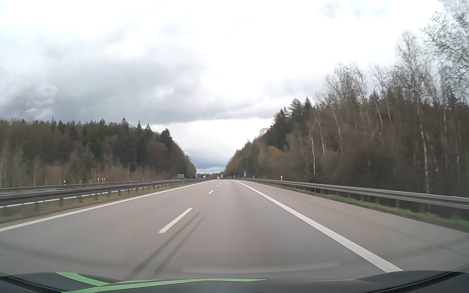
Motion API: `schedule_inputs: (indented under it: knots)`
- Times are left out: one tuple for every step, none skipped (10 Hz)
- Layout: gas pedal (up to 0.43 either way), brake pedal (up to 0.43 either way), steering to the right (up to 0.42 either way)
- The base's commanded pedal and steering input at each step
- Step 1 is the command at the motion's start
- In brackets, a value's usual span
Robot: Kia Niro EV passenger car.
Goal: Follow the waypoints while adhering to traffic rules and regulations
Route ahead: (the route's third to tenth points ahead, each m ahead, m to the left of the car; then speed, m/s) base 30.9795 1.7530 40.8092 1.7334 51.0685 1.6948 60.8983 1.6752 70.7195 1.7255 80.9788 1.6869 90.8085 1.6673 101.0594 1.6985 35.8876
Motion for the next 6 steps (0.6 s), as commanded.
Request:
schedule_inputs:
  knots:
    - [0.441,0.000,-0.004]
    - [0.441,0.000,-0.003]
    - [0.441,0.000,-0.004]
    - [0.441,0.000,-0.004]
    - [0.441,0.000,-0.004]
    - [0.441,0.000,-0.004]
